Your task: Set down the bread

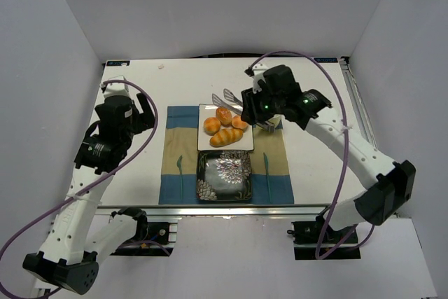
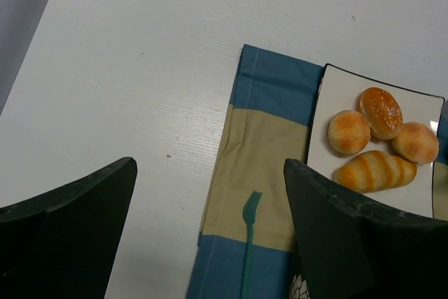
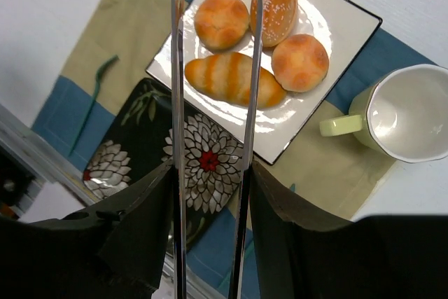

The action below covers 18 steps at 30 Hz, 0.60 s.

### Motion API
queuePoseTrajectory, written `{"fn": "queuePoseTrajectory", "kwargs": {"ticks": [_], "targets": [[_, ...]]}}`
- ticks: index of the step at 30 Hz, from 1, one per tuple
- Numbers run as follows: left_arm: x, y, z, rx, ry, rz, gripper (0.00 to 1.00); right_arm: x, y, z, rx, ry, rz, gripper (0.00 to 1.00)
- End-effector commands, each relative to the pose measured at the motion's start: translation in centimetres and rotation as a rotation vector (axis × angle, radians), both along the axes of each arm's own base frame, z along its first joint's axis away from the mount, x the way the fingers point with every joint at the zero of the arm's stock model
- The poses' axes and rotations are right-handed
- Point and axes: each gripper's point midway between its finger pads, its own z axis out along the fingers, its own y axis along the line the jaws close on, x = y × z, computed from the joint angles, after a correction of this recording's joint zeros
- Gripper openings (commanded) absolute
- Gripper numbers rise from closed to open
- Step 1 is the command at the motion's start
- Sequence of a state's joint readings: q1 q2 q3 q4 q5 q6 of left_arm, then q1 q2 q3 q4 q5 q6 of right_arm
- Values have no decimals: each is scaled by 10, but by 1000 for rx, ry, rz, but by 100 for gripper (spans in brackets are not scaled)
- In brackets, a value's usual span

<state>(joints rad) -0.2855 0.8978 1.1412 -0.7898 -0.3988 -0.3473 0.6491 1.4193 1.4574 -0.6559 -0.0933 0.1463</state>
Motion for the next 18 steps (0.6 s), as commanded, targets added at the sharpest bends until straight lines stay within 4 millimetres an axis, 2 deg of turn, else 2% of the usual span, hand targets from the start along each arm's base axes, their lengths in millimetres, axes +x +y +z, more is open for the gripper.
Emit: {"fn": "queuePoseTrajectory", "kwargs": {"ticks": [1,8,9,10,14,18], "targets": [[3,-5,-1,-14,-14,-19,97,16,5,-5,-44,-75,2,50],[4,-7,1,-26,-25,-26,97,44,10,-41,-129,-88,-33,50],[3,-7,0,-25,-23,-27,97,45,10,-40,-127,-94,-33,50],[3,-8,-1,-25,-20,-30,97,47,13,-48,-139,-81,-29,50],[2,-7,-3,-27,-16,-28,97,56,19,-59,-152,-70,-25,50],[2,-8,-4,-34,-18,-27,97,63,22,-80,-186,-44,-28,51]]}}
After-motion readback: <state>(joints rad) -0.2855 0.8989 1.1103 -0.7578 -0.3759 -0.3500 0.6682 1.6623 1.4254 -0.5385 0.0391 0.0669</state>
